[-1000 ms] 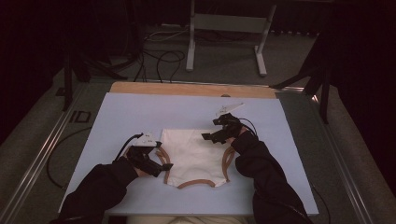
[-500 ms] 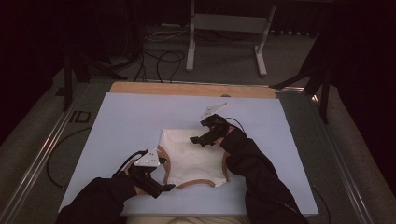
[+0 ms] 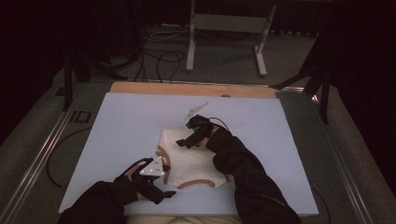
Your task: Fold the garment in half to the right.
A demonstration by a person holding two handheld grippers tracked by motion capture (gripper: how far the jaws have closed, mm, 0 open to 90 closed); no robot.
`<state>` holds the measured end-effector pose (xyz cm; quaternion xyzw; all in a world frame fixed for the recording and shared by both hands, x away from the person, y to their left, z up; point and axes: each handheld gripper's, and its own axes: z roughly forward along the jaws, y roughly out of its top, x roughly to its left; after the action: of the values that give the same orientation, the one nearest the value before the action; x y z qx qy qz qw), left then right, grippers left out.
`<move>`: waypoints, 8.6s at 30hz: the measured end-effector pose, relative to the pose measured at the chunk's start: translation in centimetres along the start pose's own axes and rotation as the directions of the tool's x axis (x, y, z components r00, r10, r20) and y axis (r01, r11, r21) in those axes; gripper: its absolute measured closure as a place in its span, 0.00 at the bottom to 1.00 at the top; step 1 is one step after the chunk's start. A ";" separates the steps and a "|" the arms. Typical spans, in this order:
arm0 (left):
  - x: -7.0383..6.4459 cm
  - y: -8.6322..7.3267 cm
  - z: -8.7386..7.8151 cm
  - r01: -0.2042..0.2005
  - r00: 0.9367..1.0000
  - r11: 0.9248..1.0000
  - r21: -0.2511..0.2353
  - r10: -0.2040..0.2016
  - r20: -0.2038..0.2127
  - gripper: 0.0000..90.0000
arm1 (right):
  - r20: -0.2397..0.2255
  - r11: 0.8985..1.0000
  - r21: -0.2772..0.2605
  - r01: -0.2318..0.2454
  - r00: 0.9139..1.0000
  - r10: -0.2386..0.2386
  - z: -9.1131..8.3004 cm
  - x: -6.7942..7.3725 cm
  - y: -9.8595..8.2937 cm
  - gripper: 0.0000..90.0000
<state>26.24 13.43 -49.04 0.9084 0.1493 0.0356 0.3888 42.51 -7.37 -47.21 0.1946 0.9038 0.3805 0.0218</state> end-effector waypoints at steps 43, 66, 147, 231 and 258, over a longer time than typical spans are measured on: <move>1.3 -0.7 2.7 -0.106 0.994 0.991 0.087 0.108 -0.017 0.56 | 0.019 0.996 0.093 0.011 1.000 -0.013 8.5 -0.8 4.4 0.42; 1.6 -0.1 3.2 -0.102 0.995 0.990 0.096 0.103 -0.004 0.73 | 0.025 0.983 0.158 0.090 0.995 -0.095 9.3 -0.2 4.2 0.91; 0.6 6.7 3.9 -0.236 0.972 0.969 0.071 0.235 0.021 0.98 | 0.128 0.998 -0.042 0.052 0.991 -0.046 -4.0 -1.0 2.1 1.00; -1.1 13.5 12.5 -0.250 0.956 0.952 0.177 0.214 0.199 0.98 | 0.201 0.962 -0.160 -0.222 0.947 0.252 -9.8 -5.8 -12.5 0.99; -1.7 14.4 13.9 -0.178 0.980 0.969 0.174 0.157 0.126 0.97 | 0.200 0.957 -0.167 -0.235 0.943 0.266 -9.4 -7.1 -12.4 0.99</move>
<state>30.59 -6.13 -48.29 0.9504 0.0528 0.0038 0.3065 43.11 -24.25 -49.94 0.3472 0.8344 0.4193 0.0868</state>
